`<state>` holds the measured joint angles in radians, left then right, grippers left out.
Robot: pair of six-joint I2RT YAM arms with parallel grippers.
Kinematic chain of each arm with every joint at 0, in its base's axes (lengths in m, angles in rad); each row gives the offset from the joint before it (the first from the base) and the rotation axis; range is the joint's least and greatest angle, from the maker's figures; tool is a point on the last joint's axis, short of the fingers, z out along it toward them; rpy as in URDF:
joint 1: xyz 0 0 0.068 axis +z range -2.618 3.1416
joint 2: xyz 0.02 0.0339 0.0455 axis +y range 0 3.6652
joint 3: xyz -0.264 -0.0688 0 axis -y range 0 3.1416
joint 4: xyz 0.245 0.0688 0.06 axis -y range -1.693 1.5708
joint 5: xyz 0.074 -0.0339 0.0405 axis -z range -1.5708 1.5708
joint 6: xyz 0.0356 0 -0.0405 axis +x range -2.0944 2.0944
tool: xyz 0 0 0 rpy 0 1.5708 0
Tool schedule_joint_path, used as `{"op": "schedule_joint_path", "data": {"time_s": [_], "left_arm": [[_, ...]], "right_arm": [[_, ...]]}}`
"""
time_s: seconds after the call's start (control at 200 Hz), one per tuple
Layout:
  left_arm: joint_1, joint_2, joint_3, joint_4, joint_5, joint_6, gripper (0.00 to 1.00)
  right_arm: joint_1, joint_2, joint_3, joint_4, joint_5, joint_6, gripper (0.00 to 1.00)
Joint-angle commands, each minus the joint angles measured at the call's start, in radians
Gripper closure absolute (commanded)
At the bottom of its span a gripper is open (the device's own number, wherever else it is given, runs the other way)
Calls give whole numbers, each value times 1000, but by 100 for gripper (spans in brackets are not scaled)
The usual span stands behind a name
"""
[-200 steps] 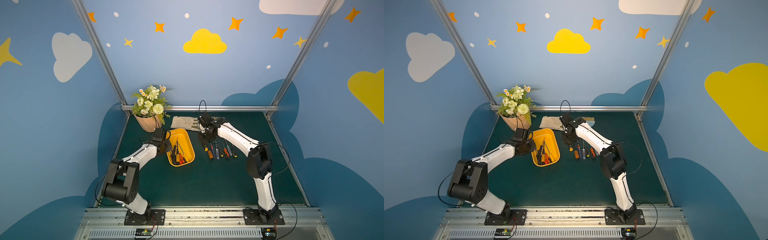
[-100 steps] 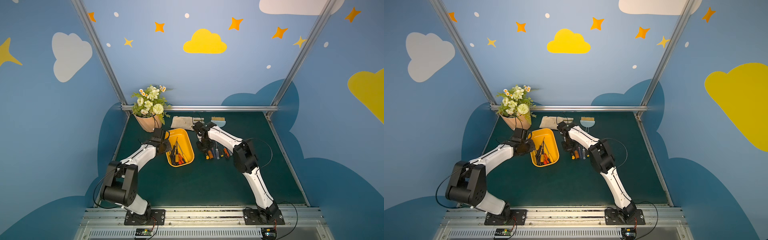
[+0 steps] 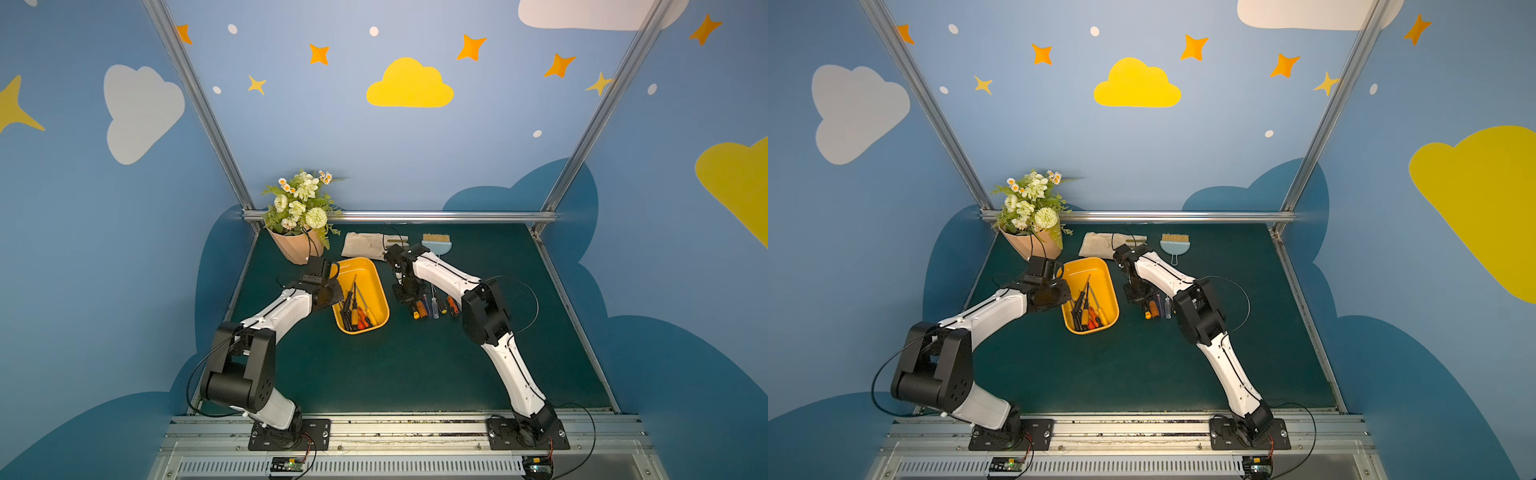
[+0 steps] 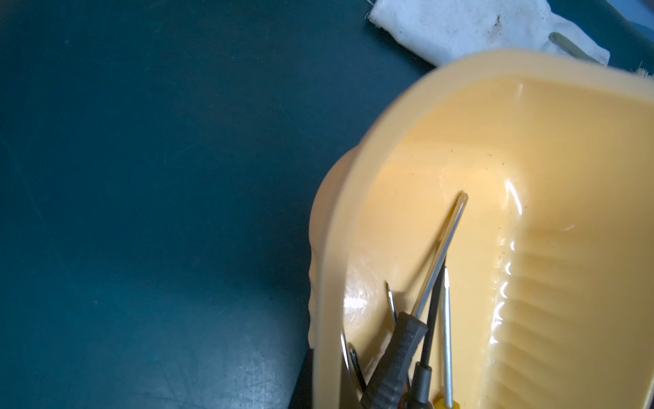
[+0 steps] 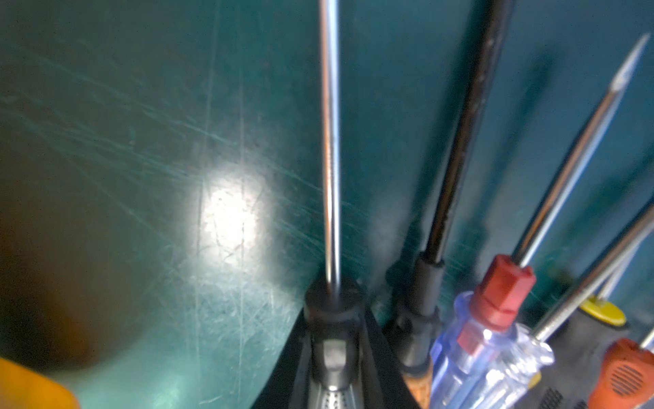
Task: Take out the screwdriver from the storage box
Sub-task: Place the screwdriver at the center of the board.
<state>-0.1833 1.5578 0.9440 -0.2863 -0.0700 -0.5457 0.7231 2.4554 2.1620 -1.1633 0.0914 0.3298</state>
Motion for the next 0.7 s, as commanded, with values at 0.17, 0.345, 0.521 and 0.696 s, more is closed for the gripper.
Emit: {"op": "schedule_joint_path", "data": {"time_s": [0.17,0.345,0.521,0.696], "left_arm": [[4,2,24,39,42,-23,98],[4,10,30,36,47,-23,98],[4,9,24,72,77,-19,98],[2,8,22,114,113,-12,98]], "right_arm": [[-2,-53,-13,6,-3,24,70],[-4,-110,-20,28,6,26,67],[0,-230,-102,102,23,27,62],[15,-396,-236,261,-57,-29,57]]}}
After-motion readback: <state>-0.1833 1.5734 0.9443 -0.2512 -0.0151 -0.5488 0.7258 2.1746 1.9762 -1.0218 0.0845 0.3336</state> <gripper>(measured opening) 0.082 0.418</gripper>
